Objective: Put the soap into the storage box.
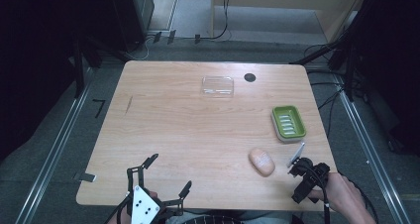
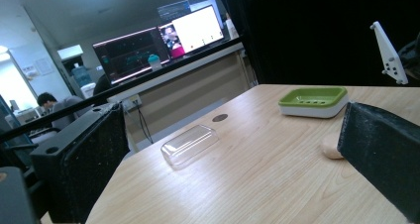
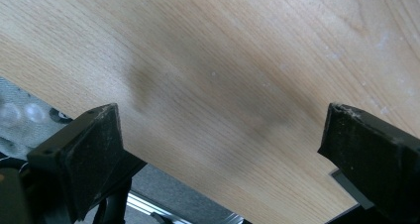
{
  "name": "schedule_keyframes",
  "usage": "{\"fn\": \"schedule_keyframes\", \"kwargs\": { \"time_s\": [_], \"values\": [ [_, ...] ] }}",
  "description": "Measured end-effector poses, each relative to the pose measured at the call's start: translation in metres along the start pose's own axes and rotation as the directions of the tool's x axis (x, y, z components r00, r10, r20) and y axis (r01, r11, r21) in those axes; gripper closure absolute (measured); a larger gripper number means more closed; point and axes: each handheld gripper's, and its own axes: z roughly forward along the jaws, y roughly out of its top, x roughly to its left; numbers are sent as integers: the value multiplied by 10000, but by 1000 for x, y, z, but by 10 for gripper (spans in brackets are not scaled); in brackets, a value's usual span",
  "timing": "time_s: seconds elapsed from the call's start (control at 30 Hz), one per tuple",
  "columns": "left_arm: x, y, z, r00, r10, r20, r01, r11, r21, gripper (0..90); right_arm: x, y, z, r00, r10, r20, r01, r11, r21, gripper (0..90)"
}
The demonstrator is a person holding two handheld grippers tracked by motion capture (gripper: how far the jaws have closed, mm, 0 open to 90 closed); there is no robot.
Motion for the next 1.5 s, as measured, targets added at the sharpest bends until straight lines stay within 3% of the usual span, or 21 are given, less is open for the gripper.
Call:
{"fn": "schedule_keyframes", "kwargs": {
  "time_s": [0.97, 1.5],
  "values": [
    [0, 0, -1, 10000, 1, -27, -1, 10000, -42, 0, 15, 10, -18, 9986, -519, 96, 524, 9969, -581, 5],
    [0, 0, -1, 10000, -8, -16, 7, 10000, -58, 0, 31, 31, -29, 9954, -949, 136, 956, 9933, -646, 5]
  ]
}}
